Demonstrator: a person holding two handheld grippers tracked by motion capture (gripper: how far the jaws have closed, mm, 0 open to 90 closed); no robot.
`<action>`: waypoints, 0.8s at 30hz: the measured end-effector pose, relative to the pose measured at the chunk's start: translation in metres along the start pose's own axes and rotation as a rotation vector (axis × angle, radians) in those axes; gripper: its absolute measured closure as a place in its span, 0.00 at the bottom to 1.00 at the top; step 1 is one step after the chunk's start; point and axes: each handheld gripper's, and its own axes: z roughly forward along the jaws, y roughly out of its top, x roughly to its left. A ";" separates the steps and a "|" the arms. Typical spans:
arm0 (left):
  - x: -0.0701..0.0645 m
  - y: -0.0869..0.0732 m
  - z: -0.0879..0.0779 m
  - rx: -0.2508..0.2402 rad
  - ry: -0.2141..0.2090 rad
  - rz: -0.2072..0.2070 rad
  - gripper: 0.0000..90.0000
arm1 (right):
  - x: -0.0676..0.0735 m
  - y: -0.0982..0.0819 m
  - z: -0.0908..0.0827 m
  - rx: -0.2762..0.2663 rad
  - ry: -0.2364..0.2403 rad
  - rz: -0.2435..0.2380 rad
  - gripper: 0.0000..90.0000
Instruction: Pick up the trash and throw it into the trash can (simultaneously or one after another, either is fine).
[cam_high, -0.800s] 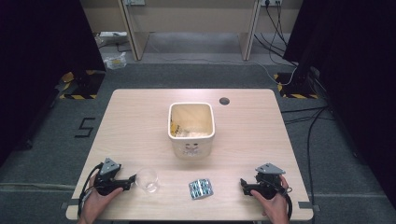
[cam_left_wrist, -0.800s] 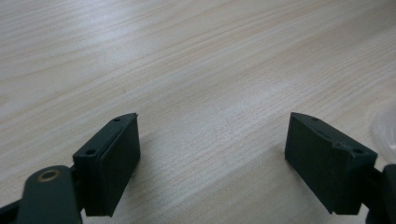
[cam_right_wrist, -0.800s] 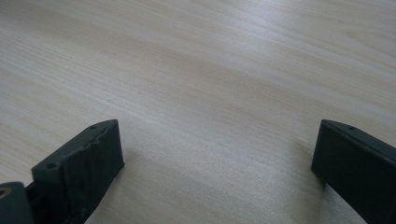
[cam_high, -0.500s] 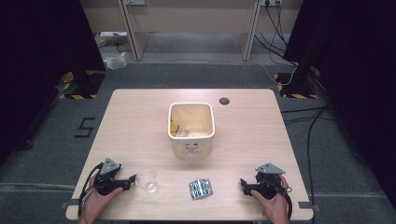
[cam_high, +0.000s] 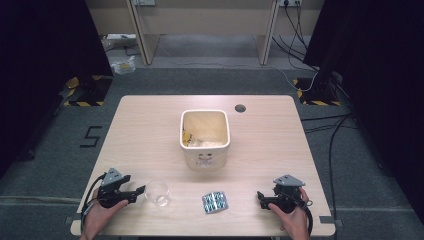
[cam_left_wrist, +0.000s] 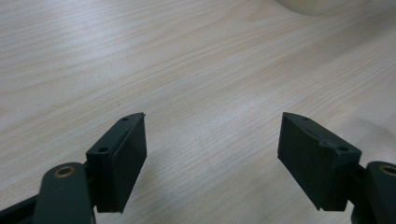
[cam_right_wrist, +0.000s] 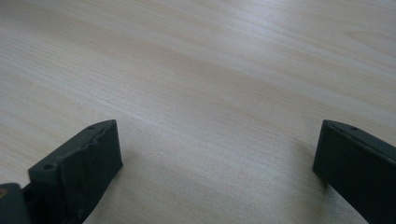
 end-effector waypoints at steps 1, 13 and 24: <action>-0.001 0.002 -0.001 -0.006 -0.010 0.000 0.26 | 0.000 0.000 0.000 -0.001 -0.001 0.000 0.01; -0.003 0.018 -0.013 -0.021 0.001 0.023 0.27 | 0.000 0.000 0.000 -0.002 0.000 -0.002 0.01; -0.007 0.037 -0.026 -0.059 -0.019 0.030 0.27 | 0.000 0.000 0.001 -0.002 -0.001 -0.003 0.01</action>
